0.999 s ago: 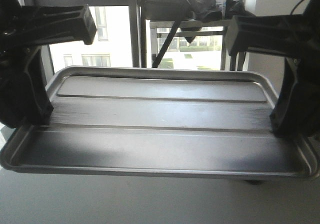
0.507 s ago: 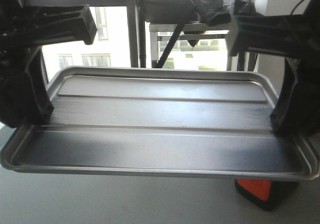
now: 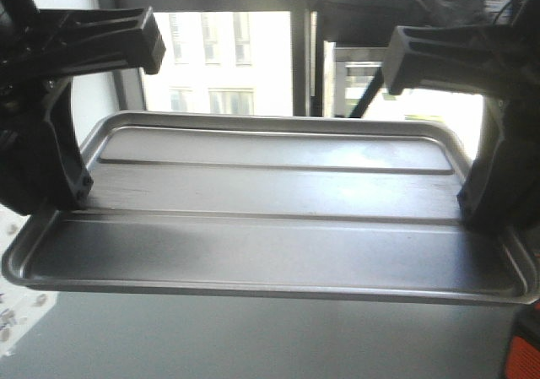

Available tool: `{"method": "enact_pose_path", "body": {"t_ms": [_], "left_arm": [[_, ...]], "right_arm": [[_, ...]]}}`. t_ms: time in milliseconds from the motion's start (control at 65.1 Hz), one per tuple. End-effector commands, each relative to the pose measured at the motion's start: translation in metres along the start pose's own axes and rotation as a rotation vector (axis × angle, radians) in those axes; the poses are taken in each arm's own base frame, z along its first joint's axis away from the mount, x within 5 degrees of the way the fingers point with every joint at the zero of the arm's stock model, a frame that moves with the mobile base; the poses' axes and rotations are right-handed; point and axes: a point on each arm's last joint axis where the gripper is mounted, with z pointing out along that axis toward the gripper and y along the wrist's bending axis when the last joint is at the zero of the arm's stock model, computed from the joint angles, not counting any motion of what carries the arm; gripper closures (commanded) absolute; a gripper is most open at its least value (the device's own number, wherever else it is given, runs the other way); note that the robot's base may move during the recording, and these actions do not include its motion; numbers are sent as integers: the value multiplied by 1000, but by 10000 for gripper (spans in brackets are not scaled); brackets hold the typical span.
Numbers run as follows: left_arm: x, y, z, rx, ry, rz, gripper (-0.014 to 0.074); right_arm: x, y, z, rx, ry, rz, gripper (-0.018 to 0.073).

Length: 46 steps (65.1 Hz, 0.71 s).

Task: Grab silver tray and place in blue box
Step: 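Drive the base while holding the tray with both grippers, then carry the tray over the blue bin on the shelf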

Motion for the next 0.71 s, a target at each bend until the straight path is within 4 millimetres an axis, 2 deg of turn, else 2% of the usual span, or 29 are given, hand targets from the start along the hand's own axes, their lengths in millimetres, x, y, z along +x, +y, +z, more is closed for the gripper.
{"method": "enact_pose_path", "body": {"t_ms": [0, 692], "left_arm": [[-6, 5, -13, -34, -48, 22, 603], [-6, 5, -13, -34, -48, 22, 603]], "right_arm": [[-7, -6, -9, 44, -48, -34, 503], [-7, -6, -9, 44, -48, -34, 503]]}}
